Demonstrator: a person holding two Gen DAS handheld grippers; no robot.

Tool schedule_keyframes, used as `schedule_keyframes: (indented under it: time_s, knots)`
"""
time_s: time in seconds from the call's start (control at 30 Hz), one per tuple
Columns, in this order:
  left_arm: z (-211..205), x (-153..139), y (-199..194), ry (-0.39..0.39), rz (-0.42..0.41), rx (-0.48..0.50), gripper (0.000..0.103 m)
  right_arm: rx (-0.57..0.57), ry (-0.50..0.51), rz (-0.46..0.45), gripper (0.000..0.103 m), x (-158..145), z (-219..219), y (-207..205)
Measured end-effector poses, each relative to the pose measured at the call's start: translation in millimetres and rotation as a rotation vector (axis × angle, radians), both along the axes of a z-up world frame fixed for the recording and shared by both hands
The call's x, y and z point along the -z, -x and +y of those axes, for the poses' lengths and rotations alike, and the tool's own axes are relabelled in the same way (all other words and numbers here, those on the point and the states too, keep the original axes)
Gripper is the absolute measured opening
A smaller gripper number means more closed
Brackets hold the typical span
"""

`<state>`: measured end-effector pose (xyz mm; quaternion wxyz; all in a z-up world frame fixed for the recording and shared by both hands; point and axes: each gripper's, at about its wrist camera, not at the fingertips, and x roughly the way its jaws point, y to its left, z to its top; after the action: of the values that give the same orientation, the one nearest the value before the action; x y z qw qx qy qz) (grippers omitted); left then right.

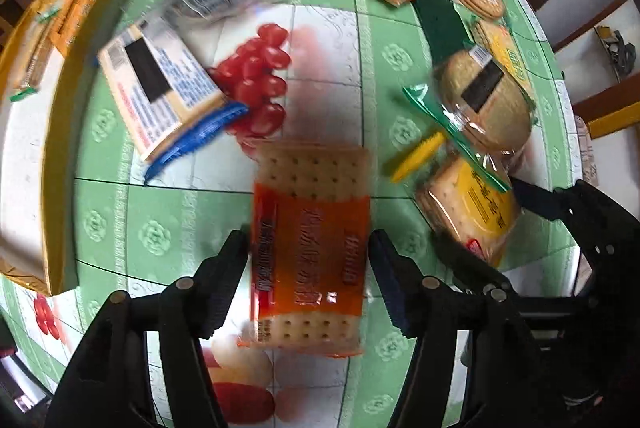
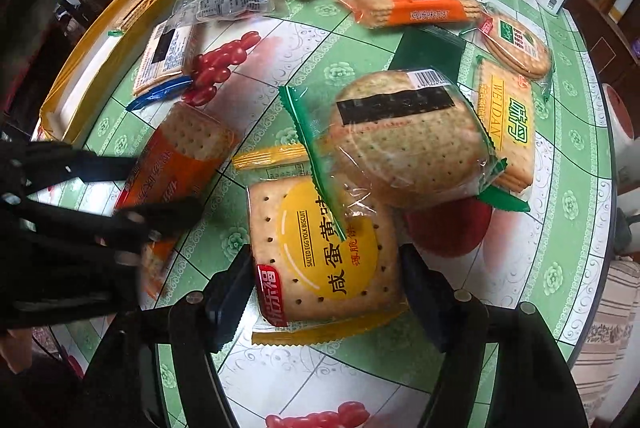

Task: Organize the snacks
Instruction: 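Carry both packs into the yellow tray and open both grippers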

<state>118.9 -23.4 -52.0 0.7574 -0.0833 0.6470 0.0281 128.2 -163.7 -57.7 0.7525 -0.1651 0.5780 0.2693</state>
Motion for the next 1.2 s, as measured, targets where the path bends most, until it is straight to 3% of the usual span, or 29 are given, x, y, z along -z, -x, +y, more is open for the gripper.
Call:
schedule_keyframes:
  time_s: [0.1,0.27,0.43,0.57,0.7,0.93,1.1,1.2]
  knots:
    - [0.9,-1.1,1.7,-0.022,-0.024,0.014,0.053,0.012,0.010,-0.013,0.072,0.7,3.3,2.7]
    - [4.8,-1.3,16.5,0.027,-0.021,0.070,0.051,0.072,0.018,-0.015,0.072,-2.2,0.0,14.3]
    - [5.2,-7.3,42.9,0.054,-0.014,0.168,0.051,0.137,-0.046,0.090,0.071,-14.5,-13.4,42.8]
    - [15.1,-10.4,70.8,0.094,-0.011,0.223,0.051,0.207,-0.139,0.245,0.071,-16.7,-27.5,73.9]
    - [28.8,-18.5,89.2,0.116,-0.035,0.231,0.051,0.192,-0.167,0.243,0.071,-32.6,-23.0,99.4]
    - [97.7,-54.3,99.1,0.168,-0.120,0.123,0.052,0.196,-0.224,0.166,0.071,-70.5,13.9,83.0]
    - [186.7,-82.6,83.6,0.095,-0.187,-0.017,0.052,0.137,-0.272,0.132,0.071,-92.4,84.8,60.6]
    - [225.8,-84.0,67.7,0.032,-0.206,-0.073,0.052,0.106,-0.337,0.108,0.071,-102.8,134.5,47.4]
